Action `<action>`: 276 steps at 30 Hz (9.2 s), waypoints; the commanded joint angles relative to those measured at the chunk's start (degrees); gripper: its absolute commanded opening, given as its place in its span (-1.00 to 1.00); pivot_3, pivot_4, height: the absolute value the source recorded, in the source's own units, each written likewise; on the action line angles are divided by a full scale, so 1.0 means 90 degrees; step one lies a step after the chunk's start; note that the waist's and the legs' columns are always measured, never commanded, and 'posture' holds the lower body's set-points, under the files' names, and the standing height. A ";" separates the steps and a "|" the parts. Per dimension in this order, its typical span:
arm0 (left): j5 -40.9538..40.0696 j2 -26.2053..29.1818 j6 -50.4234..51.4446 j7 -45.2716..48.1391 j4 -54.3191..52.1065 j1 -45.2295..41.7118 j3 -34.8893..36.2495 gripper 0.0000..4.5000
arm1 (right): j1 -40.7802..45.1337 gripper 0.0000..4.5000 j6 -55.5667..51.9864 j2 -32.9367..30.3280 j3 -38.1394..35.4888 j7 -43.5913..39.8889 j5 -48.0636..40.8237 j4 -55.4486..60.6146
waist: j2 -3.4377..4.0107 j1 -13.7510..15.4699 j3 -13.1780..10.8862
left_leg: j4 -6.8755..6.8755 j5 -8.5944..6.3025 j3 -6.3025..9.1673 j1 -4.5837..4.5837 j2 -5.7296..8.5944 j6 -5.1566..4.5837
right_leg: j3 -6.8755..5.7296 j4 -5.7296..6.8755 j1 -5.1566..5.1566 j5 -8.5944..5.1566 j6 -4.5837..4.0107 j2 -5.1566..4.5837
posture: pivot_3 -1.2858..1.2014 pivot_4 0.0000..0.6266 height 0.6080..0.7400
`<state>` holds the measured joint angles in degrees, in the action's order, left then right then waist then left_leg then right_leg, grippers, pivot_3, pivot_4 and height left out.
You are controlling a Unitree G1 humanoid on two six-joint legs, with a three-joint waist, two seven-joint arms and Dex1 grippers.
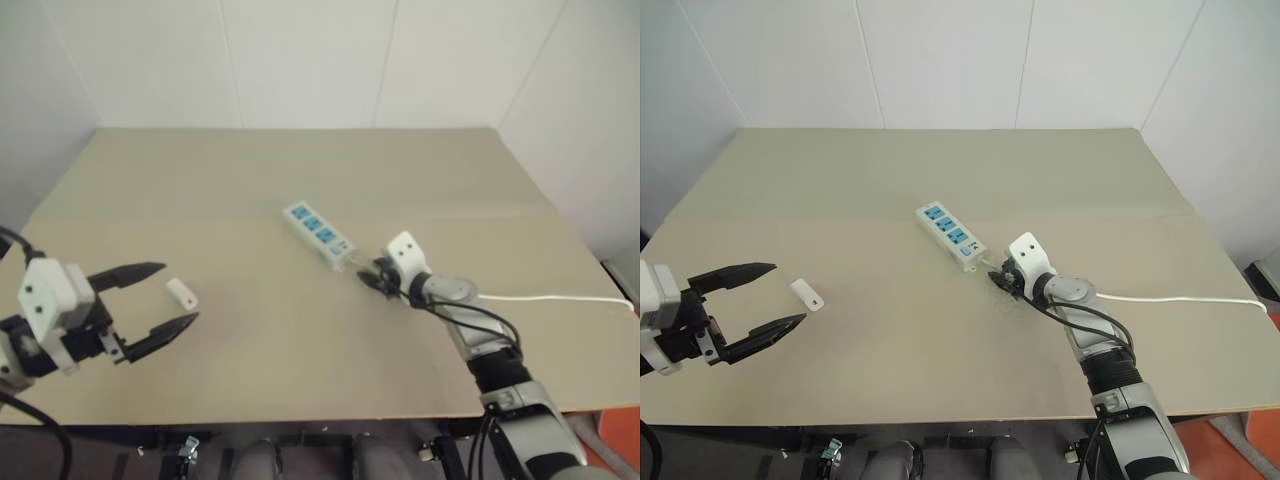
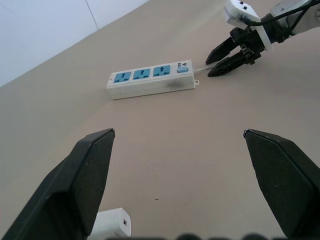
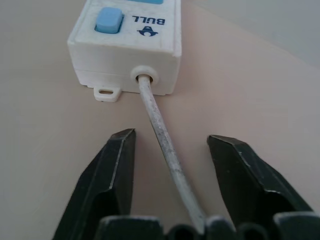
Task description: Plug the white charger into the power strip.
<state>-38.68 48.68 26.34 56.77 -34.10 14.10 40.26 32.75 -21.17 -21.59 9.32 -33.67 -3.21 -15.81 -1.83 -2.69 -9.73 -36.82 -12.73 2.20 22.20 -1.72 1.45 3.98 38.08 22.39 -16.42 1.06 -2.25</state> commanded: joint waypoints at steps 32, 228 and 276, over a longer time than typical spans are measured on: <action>-0.0011 0.0057 -0.0138 0.0059 0.0199 -0.0372 -0.0298 1.00 | -0.2726 0.98 0.0612 -0.0105 -0.1160 -0.0136 -0.1281 0.3601 | -0.0004 -0.0016 0.0000 | 0.0000 -0.0002 0.0001 -0.0010 -0.0010 0.0000 | 0.0004 -0.0002 -0.0009 -0.0001 0.0004 0.0016 | 0.03 -0.52 1.00; 0.2295 0.0335 -0.5566 0.3970 0.8335 -0.8892 -0.7127 -0.54 | -0.1133 0.52 0.3642 0.0742 0.0762 -0.3674 -0.0811 -0.0887 | -0.0024 -0.0150 0.0007 | -0.0018 -0.0004 -0.0013 0.0006 -0.0142 0.0005 | 0.0043 0.0099 0.0078 0.0023 -0.0083 0.0191 | 0.03 -0.52 1.00; 0.0843 -0.1778 -0.1097 0.2322 0.3908 -0.4803 -0.5037 -0.54 | -0.0432 0.52 0.4187 0.0941 0.0830 -0.4180 -0.0721 -0.2013 | -0.0017 -0.0163 0.0005 | -0.0016 0.0001 0.0000 -0.0098 -0.0137 0.0011 | 0.0044 0.0102 -0.0013 0.0020 -0.0084 0.0194 | 0.03 -0.52 1.00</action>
<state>-31.46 32.93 18.44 78.04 1.07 -29.04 -6.00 29.96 17.18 -12.77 15.26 -71.05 -12.33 -33.64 -1.99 -4.15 -9.68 -36.95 -12.72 2.20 21.32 -2.95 1.54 4.38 39.00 22.29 -16.24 0.30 -0.50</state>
